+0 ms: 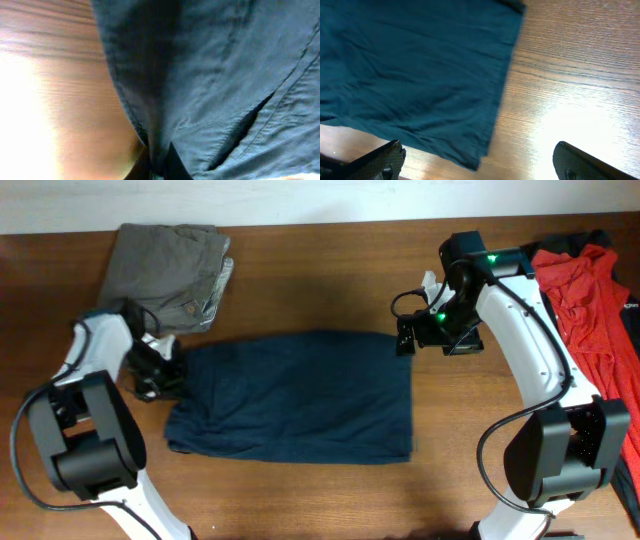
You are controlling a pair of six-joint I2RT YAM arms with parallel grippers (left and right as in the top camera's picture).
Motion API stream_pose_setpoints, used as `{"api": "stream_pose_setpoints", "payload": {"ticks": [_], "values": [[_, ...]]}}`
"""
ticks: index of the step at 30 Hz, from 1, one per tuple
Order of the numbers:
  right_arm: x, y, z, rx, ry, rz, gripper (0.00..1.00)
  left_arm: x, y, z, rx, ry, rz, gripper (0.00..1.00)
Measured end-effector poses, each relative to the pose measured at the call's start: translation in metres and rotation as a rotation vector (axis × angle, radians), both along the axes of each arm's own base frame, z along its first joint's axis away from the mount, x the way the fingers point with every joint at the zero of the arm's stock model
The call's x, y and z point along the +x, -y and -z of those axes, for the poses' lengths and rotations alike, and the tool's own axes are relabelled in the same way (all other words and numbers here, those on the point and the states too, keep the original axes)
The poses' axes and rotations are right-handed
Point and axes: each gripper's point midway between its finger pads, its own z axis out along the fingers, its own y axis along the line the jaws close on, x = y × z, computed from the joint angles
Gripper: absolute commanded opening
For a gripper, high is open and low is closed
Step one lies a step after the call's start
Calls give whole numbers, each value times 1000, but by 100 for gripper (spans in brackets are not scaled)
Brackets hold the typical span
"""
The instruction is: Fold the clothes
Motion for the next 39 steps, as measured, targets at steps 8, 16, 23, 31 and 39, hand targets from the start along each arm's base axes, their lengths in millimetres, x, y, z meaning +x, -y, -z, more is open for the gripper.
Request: {"api": "stream_pose_setpoints", "payload": {"ticks": [8,16,23,31,39], "values": [[0,-2,0,10,1,-1,99,26,-43,-63,176,44,-59,1],[2,-3,0,16,9,-1,99,20,-50,-112,237,16,-111,1],[3,-11,27,63,11,-4,99,30,-42,-148,298,80,-91,0],[-1,-26,44,157,2,-8,99,44,22,-154,307,128,56,1],[2,-27,43,164,13,-9,99,42,92,-154,299,150,180,0]]}}
